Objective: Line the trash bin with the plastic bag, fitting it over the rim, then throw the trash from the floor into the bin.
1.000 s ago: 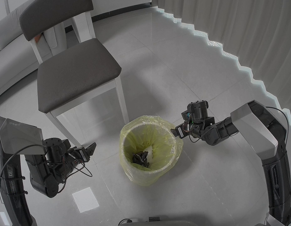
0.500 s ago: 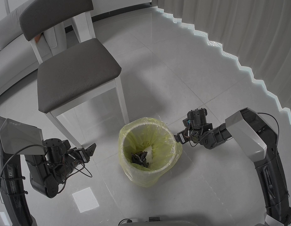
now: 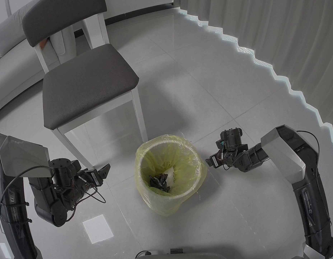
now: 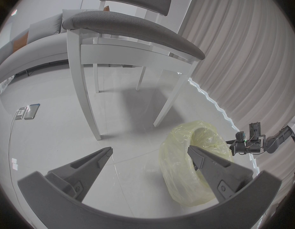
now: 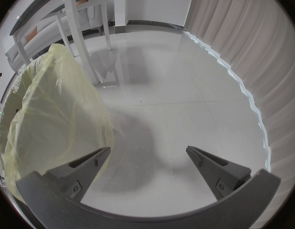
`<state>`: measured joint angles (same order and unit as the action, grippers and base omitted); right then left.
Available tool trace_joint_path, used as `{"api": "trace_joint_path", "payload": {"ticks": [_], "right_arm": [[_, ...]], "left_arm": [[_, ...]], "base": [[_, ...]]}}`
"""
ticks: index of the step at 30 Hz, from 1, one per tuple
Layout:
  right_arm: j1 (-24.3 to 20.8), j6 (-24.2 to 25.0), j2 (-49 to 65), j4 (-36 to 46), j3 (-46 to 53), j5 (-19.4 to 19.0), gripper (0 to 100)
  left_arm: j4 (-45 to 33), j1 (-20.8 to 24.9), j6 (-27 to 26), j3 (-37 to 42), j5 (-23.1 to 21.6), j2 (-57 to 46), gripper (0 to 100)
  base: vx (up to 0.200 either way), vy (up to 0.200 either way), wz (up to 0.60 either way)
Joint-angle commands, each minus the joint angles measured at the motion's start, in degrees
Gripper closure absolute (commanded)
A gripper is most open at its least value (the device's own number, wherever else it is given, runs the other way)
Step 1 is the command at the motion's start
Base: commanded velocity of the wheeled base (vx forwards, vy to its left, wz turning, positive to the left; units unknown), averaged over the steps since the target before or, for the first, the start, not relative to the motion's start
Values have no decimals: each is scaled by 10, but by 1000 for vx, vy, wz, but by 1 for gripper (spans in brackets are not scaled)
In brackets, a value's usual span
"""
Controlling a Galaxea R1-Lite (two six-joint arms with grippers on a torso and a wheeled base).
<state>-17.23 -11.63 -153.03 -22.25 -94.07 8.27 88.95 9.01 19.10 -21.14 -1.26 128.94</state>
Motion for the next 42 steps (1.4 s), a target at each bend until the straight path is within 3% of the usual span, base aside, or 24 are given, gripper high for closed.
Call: {"api": "trace_joint_path", "payload": {"ticks": [1,9,14,22,34,42], "right_arm": [[16,-1,61,-3,52,2,0],[3,-3,158,-12,195,-1,0],[-26,-5,151,-67,258,1,0],[-56,-3,90,-116,232,4,0],[-47,-3,42,-113,176,5,0],[-29,-3,84,-104,211,5,0]], "left_arm": [[10,0,1,4,-1,-4,0],[10,2,3,29,-2,-23,0],[10,7,4,44,-2,-45,0],[10,10,10,44,4,-63,0],[10,26,9,32,9,-47,0],[10,33,10,36,16,-32,0]], "base": [[0,0,0],[0,0,0],[0,0,0],[0,0,0],[0,0,0],[0,0,0]]}}
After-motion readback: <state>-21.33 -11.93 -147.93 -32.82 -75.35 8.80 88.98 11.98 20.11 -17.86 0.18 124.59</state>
